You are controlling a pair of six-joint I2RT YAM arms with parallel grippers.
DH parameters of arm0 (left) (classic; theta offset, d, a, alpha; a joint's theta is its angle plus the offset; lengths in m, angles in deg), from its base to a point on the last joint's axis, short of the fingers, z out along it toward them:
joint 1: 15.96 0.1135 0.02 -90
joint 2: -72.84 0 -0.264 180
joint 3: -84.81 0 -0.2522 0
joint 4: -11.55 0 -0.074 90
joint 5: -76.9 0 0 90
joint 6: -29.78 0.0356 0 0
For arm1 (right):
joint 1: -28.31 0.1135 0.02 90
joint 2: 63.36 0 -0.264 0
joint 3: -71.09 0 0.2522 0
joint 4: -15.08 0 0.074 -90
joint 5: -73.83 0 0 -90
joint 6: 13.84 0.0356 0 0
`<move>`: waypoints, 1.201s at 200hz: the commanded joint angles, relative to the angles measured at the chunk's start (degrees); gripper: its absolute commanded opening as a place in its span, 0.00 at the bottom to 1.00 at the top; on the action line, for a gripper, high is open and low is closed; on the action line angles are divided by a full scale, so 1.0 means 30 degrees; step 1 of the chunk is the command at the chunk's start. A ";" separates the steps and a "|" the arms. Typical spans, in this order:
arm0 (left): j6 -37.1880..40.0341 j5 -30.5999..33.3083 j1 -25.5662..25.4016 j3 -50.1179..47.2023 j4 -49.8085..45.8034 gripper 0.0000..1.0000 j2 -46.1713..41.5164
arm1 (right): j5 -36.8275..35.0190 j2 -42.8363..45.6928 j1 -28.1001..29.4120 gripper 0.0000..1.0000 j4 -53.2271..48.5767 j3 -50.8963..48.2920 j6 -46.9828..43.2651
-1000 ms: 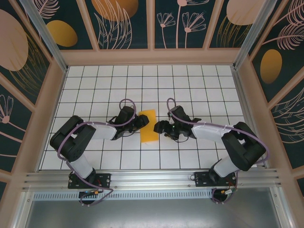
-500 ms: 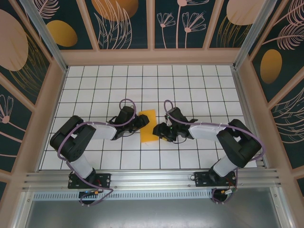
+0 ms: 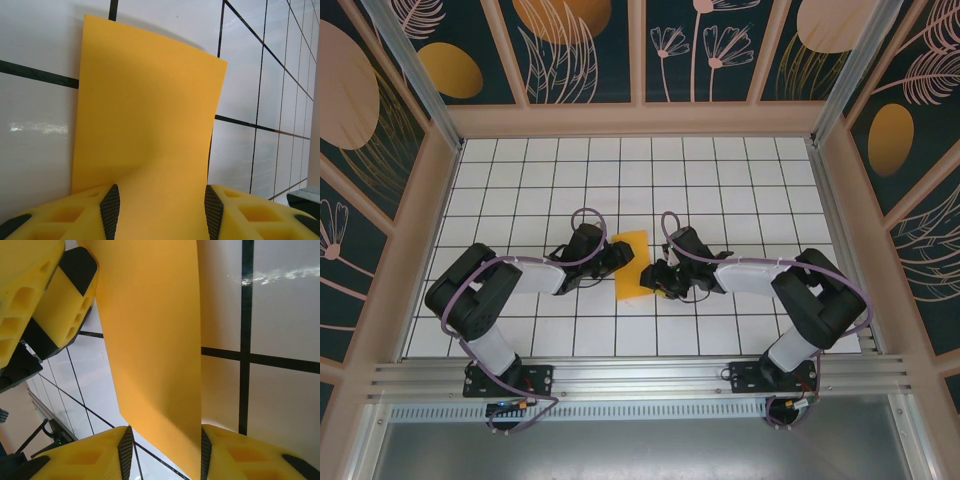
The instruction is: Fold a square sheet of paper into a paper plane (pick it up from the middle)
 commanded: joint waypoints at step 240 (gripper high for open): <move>0.1525 0.0555 0.0307 0.1415 -0.0156 0.47 0.1838 | -0.2085 0.2431 0.0233 0.19 -0.1377 -0.0708 0.0325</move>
